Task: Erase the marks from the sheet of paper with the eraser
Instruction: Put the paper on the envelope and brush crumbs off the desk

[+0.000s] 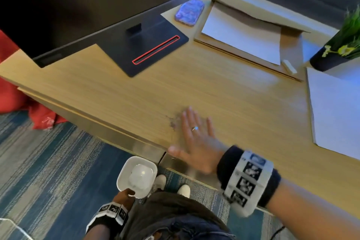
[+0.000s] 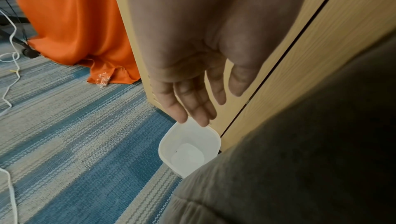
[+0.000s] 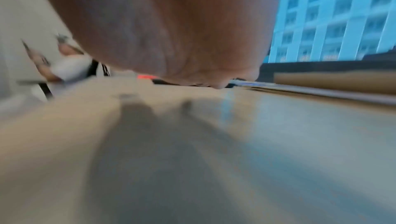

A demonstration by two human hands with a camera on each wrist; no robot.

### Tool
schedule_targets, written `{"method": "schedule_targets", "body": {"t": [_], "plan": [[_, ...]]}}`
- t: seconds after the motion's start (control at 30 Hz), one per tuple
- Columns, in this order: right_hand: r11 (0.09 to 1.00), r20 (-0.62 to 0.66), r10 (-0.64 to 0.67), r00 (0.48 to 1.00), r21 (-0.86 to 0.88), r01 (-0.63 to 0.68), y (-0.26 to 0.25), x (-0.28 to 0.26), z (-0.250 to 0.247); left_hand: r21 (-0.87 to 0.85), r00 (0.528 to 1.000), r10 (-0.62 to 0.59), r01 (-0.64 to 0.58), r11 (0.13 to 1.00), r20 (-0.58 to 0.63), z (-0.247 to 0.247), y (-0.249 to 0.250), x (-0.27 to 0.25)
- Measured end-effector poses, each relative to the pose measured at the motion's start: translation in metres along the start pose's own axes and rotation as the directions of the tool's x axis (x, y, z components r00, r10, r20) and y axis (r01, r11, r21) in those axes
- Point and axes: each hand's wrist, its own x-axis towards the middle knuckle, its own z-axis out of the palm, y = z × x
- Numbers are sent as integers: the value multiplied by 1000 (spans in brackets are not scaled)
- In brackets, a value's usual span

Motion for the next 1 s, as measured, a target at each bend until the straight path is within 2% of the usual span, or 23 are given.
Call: {"method": "schedule_targets", "body": {"t": [0.1, 0.2, 0.4, 0.53, 0.57, 0.6, 0.67, 0.73, 0.8, 0.9, 1.0], "plan": [[983, -86, 141, 986, -108, -150, 37, 24, -26, 11, 999, 3, -4, 1000, 33, 0, 3, -5], [961, -101, 163, 981, -210, -181, 47, 41, -33, -10, 999, -6, 6, 1000, 37, 1, 0, -11], [968, -31, 10, 999, -251, -17, 0, 28, 1, -55, 1000, -21, 20, 998, -11, 7, -8, -18], [957, 30, -237, 971, -163, 239, -30, 14, 17, -83, 1000, 6, -7, 997, -21, 3, 1, -27], [956, 31, -265, 964, -121, 266, -33, 14, 15, -98, 999, 23, -26, 995, -33, 2, 2, -26], [961, 13, -261, 965, -87, 262, -31, 15, 10, -97, 999, 32, -35, 995, -30, 0, 2, -24], [985, -57, -161, 985, -65, 157, -15, 22, -7, -91, 999, 43, -44, 995, -11, -1, 4, -22], [991, -108, 11, 994, -132, -25, 7, 30, -23, -50, 999, 46, -46, 998, 7, -5, 7, -27], [969, -101, 107, 989, -213, -127, 19, 32, -24, -20, 999, 44, -44, 999, 25, -5, 9, -31], [965, -62, 55, 997, -253, -69, -1, 24, -3, -23, 998, 59, -58, 998, 21, -7, 15, -44], [970, -45, -20, 999, -243, 9, -27, 22, 20, -45, 1000, 12, -13, 999, -13, -1, 5, -43]]}}
